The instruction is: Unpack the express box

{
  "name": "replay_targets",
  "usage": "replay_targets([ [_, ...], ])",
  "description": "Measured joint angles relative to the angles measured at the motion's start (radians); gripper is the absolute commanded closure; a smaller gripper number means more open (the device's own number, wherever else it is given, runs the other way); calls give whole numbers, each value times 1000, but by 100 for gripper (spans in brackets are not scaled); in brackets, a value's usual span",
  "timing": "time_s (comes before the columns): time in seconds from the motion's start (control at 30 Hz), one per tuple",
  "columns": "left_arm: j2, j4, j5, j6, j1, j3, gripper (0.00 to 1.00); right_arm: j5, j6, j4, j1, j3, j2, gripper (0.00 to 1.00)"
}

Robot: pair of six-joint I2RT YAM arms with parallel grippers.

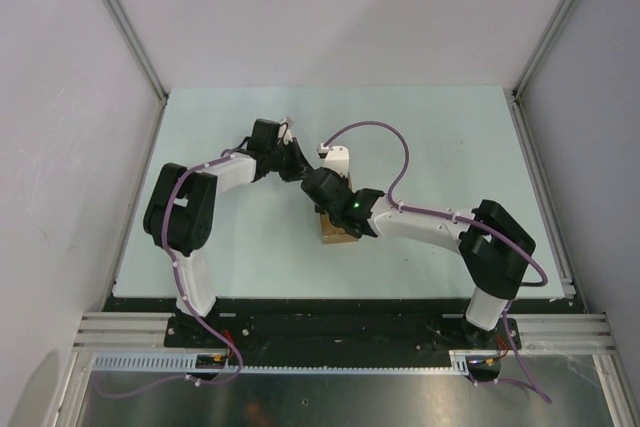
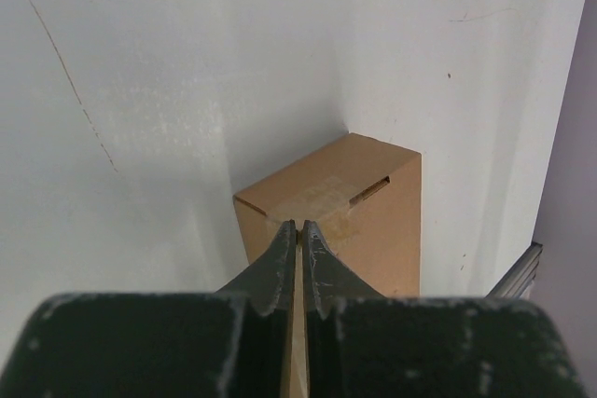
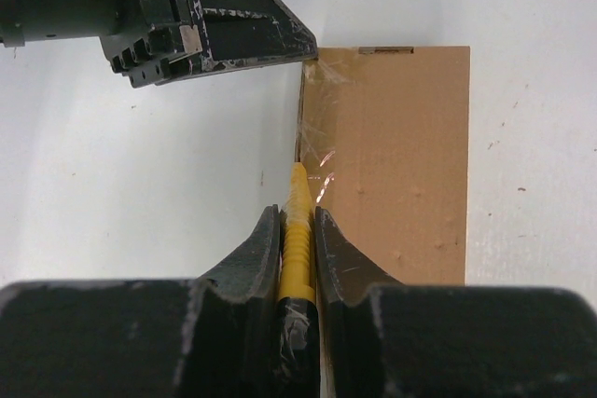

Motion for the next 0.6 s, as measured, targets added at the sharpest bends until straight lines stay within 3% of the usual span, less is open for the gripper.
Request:
replay_targets([
  [0.6, -6, 0, -21, -35, -3, -8, 95, -3, 19, -66, 60, -51, -48, 100],
])
